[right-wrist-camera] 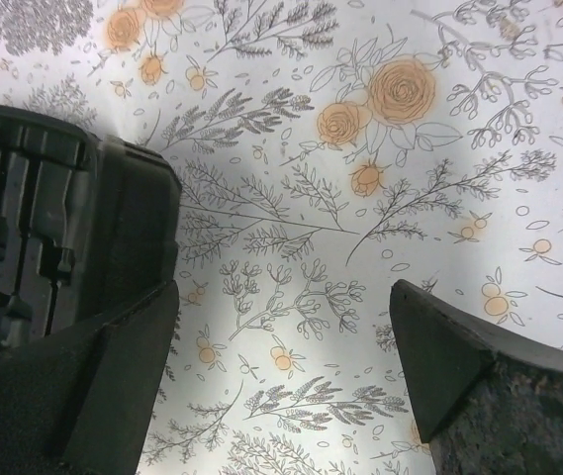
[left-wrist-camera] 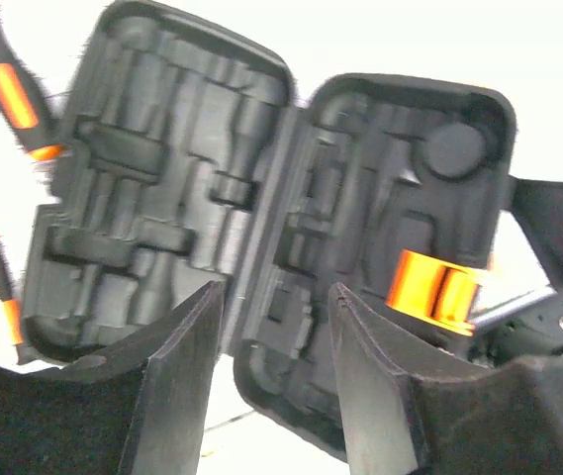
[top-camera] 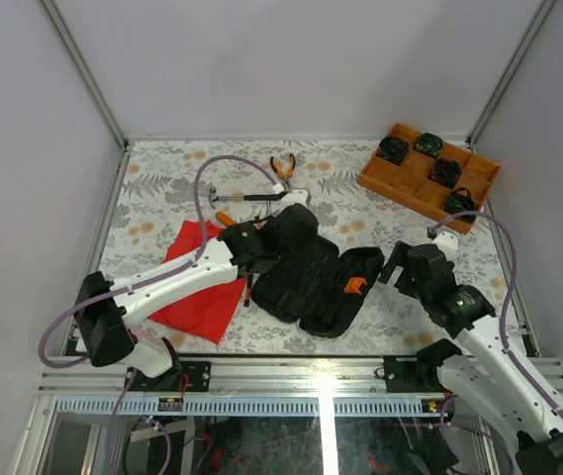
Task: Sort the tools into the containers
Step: Open the storage box at the center of the board, then adjust the storage box at the center of the board.
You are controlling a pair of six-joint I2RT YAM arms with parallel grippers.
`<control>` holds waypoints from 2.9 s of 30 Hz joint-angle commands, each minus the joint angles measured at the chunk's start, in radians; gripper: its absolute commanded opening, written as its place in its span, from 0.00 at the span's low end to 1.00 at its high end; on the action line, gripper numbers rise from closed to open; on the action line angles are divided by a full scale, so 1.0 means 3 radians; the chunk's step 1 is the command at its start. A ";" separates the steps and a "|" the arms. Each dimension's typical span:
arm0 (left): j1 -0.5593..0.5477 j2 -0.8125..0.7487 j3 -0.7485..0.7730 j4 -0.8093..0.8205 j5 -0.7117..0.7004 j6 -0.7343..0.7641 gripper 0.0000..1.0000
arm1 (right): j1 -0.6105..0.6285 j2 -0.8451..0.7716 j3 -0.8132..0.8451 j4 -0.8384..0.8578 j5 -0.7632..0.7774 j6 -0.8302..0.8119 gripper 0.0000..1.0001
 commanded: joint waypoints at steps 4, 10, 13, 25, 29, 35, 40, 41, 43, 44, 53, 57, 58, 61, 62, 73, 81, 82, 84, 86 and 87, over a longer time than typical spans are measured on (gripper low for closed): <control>0.0485 -0.0425 -0.0626 0.0116 -0.0072 0.0108 0.52 | 0.0016 -0.0077 0.0205 -0.0207 0.0013 0.0046 0.94; 0.0638 -0.0528 -0.0944 0.0128 -0.0096 0.0149 0.54 | 0.0013 -0.0167 0.0280 -0.0438 0.0124 0.0114 0.94; 0.0679 -0.0496 -0.0991 0.0128 -0.0096 0.0149 0.54 | 0.0015 -0.0147 0.0348 -0.0521 0.0068 0.0190 0.93; 0.0710 -0.0252 -0.0981 0.0332 -0.0185 0.0402 0.58 | 0.0011 0.0175 -0.0142 0.0047 -0.0535 0.0494 0.87; 0.0715 -0.0163 -0.1016 0.0345 -0.0242 0.0420 0.58 | 0.0012 0.0446 -0.0212 0.0242 -0.0527 0.0423 0.79; 0.0714 -0.0130 -0.1163 0.0415 -0.0222 0.0411 0.58 | 0.0001 0.0829 -0.0231 0.0515 -0.0410 0.0251 0.57; 0.0712 -0.0169 -0.1290 0.0467 -0.0047 0.0324 0.57 | -0.0134 0.1113 -0.0086 0.0685 -0.0240 -0.0118 0.46; 0.0704 -0.0203 -0.1334 0.0497 -0.0004 0.0304 0.57 | -0.0170 0.1183 -0.0053 0.0745 -0.0236 -0.0216 0.43; 0.0698 -0.0268 -0.1414 0.0540 0.0047 0.0266 0.57 | -0.0235 0.1345 0.0010 0.0876 -0.0304 -0.0433 0.34; 0.0696 -0.0293 -0.1445 0.0542 0.0056 0.0250 0.57 | -0.0270 0.1428 0.0044 0.0939 -0.0364 -0.0534 0.30; 0.0696 -0.0481 -0.1578 0.0543 0.0102 0.0190 0.57 | -0.0429 0.2096 0.0548 0.1122 -0.0389 -0.1358 0.00; 0.0692 -0.0495 -0.1591 0.0576 0.0143 0.0202 0.57 | -0.0460 0.2434 0.0898 0.1079 -0.0428 -0.1672 0.04; 0.0686 -0.0482 -0.1586 0.0582 0.0151 0.0209 0.57 | -0.0460 0.2505 0.0979 0.1085 -0.0501 -0.1718 0.06; 0.0686 -0.0445 -0.1572 0.0593 0.0163 0.0210 0.56 | -0.0462 0.2725 0.1283 0.1050 -0.0690 -0.1757 0.26; 0.0684 -0.0443 -0.1573 0.0597 0.0163 0.0206 0.56 | -0.0463 0.2777 0.1364 0.1004 -0.0689 -0.1749 0.35; 0.0680 -0.0404 -0.1677 0.0748 0.0162 0.0167 0.56 | -0.0464 0.2190 0.1383 0.0436 -0.0281 -0.1604 0.76; 0.0675 -0.0216 -0.1776 0.0941 0.0204 0.0046 0.55 | -0.0459 0.1700 0.1109 0.0050 -0.0570 -0.1367 0.87; 0.0677 -0.0191 -0.1786 0.0957 0.0207 0.0036 0.54 | -0.0439 0.1668 0.1096 0.0013 -0.0593 -0.1330 0.87; 0.0681 -0.0146 -0.1805 0.0987 0.0214 0.0019 0.53 | -0.0377 0.1655 0.1097 -0.0063 -0.0574 -0.1258 0.88; 0.0681 -0.0115 -0.1822 0.1013 0.0220 0.0000 0.51 | -0.0267 0.1700 0.1115 -0.0140 -0.0521 -0.1220 0.89; 0.0681 -0.0099 -0.1832 0.1024 0.0222 -0.0008 0.50 | -0.0192 0.1734 0.1118 -0.0174 -0.0471 -0.1211 0.89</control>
